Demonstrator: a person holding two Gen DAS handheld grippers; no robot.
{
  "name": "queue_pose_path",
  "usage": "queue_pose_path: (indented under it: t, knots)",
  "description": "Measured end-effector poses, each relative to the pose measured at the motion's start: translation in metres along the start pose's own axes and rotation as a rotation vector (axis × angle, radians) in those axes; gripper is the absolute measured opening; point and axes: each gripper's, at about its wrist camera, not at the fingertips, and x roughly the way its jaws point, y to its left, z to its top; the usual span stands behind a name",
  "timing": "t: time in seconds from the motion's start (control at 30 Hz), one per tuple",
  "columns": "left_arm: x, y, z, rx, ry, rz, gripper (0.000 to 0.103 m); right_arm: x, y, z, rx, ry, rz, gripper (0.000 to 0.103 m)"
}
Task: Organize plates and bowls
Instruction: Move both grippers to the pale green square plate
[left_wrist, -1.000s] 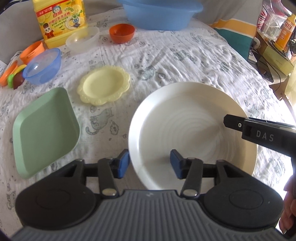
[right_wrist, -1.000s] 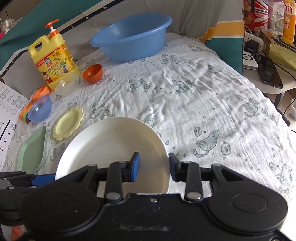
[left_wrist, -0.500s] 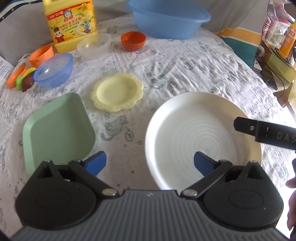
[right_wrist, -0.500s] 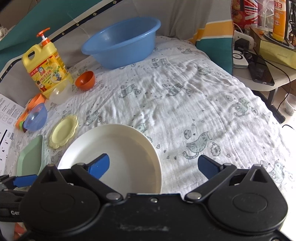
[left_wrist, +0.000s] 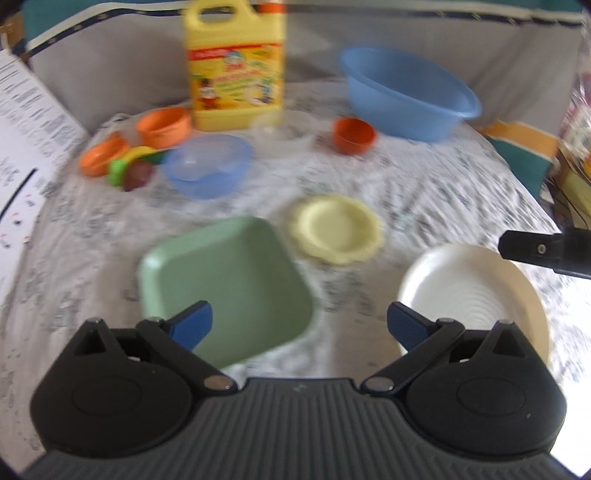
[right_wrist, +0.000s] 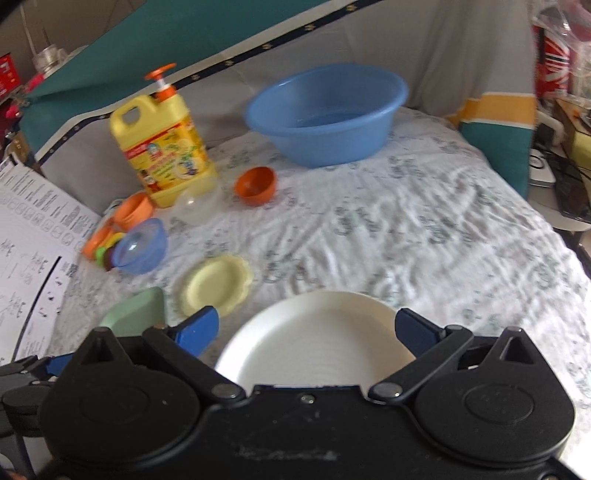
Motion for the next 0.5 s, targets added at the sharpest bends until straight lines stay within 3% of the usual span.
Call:
queue_pose_path:
  t: [0.33,0.5]
  knots:
    - [0.004,0.108,-0.006,-0.190,0.006,0.091,0.103,0.041,0.087,0.006,-0.083,0.112,0.128,0.103]
    - [0.016,0.128,-0.015,-0.214,0.033,0.107,0.103,0.064,0.116,-0.001,-0.097,0.177,0.148,0.098]
